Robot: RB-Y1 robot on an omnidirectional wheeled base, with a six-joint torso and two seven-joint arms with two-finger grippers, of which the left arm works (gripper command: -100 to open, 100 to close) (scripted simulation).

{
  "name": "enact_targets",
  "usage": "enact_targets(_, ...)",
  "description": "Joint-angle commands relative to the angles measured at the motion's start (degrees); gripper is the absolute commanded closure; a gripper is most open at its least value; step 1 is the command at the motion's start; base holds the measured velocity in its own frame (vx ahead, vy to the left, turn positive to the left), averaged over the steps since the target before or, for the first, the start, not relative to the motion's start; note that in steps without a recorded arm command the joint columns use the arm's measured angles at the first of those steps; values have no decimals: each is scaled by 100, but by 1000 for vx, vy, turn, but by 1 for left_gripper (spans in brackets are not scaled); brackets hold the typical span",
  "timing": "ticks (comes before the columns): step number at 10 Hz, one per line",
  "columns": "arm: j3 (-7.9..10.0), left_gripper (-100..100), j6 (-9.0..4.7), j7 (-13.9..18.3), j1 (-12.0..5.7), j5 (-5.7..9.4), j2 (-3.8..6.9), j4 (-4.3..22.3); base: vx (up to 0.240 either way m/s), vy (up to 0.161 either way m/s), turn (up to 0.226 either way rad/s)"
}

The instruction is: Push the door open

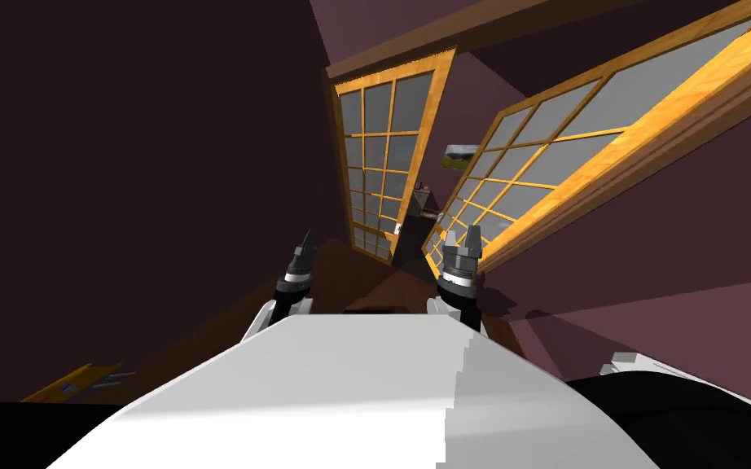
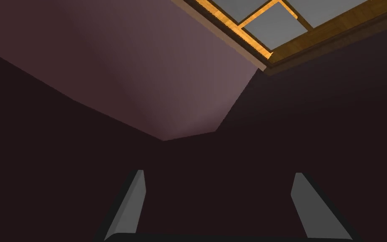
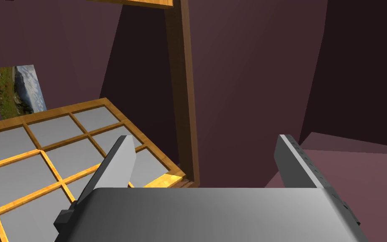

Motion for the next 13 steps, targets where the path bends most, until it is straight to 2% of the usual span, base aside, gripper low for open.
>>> enact_targets(1,-78,-100,-120,-171,17,-212,27,166,175,-67,198)
enact_targets(2,-107,-100,-212,-265,20,-334,50,299,209,-64,159)
enact_targets(3,-121,-100,-259,-312,21,-394,62,366,177,-73,128)
enact_targets(5,-183,-100,-456,-513,26,-654,107,650,161,-76,170)
enact_targets(8,-231,-100,-609,-670,30,-855,139,871,102,-61,114)
enact_targets(10,-297,-100,-820,-885,35,-1132,180,1175,133,-90,183)
enact_targets(13,-366,-100,-1037,-1106,40,-1417,219,1488,132,-88,158)
